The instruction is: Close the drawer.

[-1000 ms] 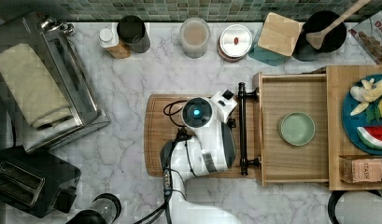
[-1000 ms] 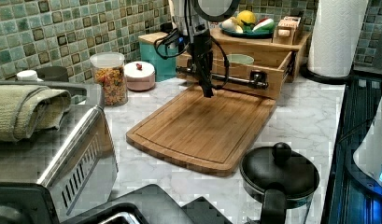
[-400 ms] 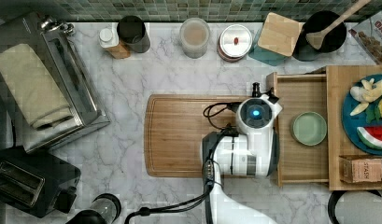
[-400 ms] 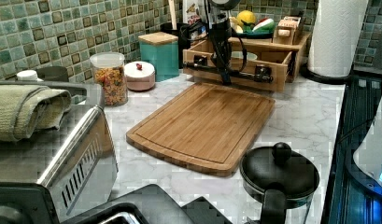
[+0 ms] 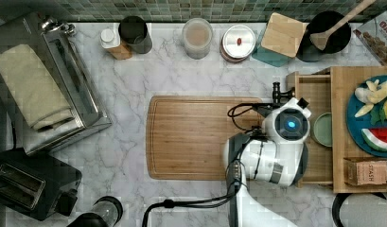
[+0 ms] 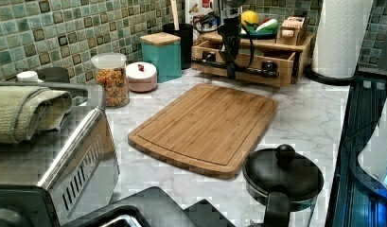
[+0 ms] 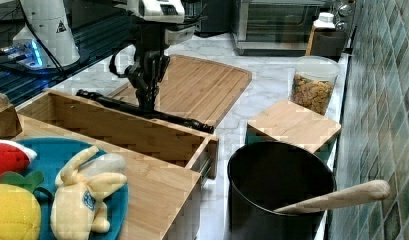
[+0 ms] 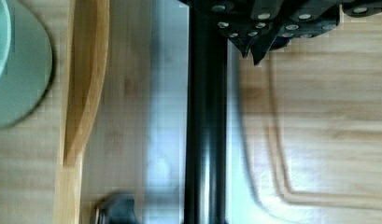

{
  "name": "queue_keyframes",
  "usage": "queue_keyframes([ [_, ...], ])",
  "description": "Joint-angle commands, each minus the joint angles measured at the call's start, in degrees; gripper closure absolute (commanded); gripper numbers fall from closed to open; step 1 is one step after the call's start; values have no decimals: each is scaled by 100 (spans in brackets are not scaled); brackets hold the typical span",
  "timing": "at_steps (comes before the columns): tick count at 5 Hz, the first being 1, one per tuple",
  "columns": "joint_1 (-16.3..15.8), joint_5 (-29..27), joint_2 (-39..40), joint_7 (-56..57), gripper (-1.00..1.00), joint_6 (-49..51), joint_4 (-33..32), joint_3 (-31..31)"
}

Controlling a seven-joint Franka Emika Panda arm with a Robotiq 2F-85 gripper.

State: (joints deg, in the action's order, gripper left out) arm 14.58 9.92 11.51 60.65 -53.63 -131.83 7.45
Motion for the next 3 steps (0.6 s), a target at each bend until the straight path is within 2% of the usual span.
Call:
queue_keyframes([
  [1,1294,-980,770,2373,100,-388,1811,581],
  [2,1011,-1573,1110,2947,100,-341,2164,1125],
  [3,1130,-902,923,2215,100,-431,2011,1106],
])
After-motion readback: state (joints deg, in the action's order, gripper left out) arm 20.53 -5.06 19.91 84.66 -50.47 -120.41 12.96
